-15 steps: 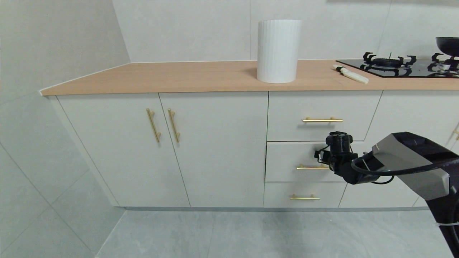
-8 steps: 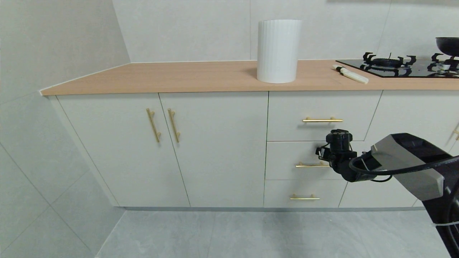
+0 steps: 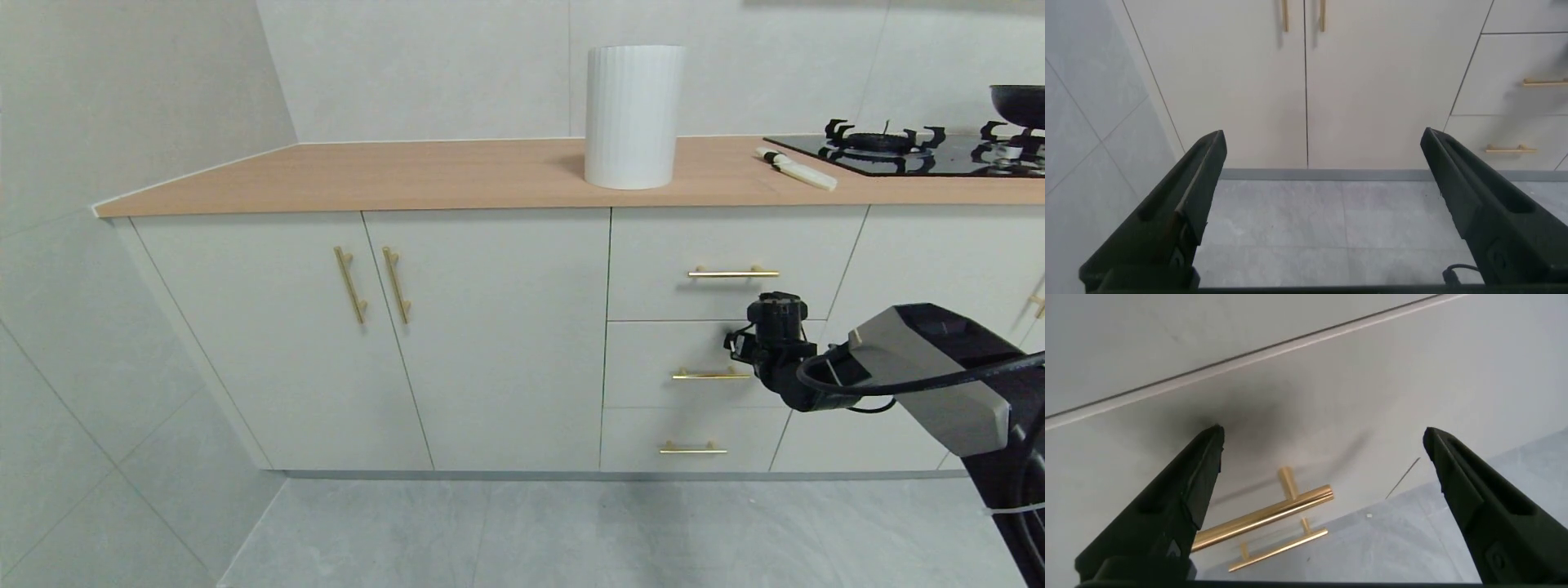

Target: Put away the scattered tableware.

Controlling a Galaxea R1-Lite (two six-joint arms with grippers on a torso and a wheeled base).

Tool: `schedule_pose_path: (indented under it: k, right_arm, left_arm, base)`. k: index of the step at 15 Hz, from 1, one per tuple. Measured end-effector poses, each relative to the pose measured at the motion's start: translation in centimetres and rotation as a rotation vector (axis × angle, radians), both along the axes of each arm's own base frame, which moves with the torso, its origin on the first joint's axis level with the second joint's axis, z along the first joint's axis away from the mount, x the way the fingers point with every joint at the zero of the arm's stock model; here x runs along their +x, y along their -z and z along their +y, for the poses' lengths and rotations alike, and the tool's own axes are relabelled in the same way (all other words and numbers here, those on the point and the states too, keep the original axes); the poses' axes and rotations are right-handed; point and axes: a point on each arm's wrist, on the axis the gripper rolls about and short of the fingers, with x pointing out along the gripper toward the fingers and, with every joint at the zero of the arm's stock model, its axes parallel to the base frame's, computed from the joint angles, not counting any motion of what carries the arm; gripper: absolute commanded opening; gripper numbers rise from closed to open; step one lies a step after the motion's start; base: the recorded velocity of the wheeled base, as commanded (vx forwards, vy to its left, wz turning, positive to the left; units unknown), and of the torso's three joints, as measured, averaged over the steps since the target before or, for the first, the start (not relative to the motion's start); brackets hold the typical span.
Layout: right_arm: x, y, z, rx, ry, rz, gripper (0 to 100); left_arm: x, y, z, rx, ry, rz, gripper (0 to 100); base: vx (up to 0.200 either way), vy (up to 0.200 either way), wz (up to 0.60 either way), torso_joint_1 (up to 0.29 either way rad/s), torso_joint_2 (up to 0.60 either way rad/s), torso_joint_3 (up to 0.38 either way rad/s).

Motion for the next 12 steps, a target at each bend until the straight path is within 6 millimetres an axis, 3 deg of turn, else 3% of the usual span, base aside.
schedule_pose_path:
  k: [3,6,9,12]
  right_arm:
    - [-1.6,-0.2,0.1,-0.002,-0.022,0.052,100]
    - [-4.0,-1.9,0.5,0.004,-0.07,0.096,100]
    - [-8.0,-4.6,1.0,0.005,-0.106,0.131,100]
    - [-13.1,-8.7,1.3,0.008,-0.139,0.114,100]
  left_arm:
    - [0.0,0.0,0.0,0.0,0.0,0.0,100]
    - [0.0,0.0,0.0,0.0,0.0,0.0,100]
    - [0.0,0.0,0.0,0.0,0.0,0.0,100]
    - [0.0,0.0,0.0,0.0,0.0,0.0,100]
  base:
    - [0.0,0.0,0.0,0.0,0.0,0.0]
    - [0.0,0.0,0.0,0.0,0.0,0.0]
    - [0.0,0.0,0.0,0.0,0.0,0.0]
    - [0.0,0.0,0.0,0.0,0.0,0.0]
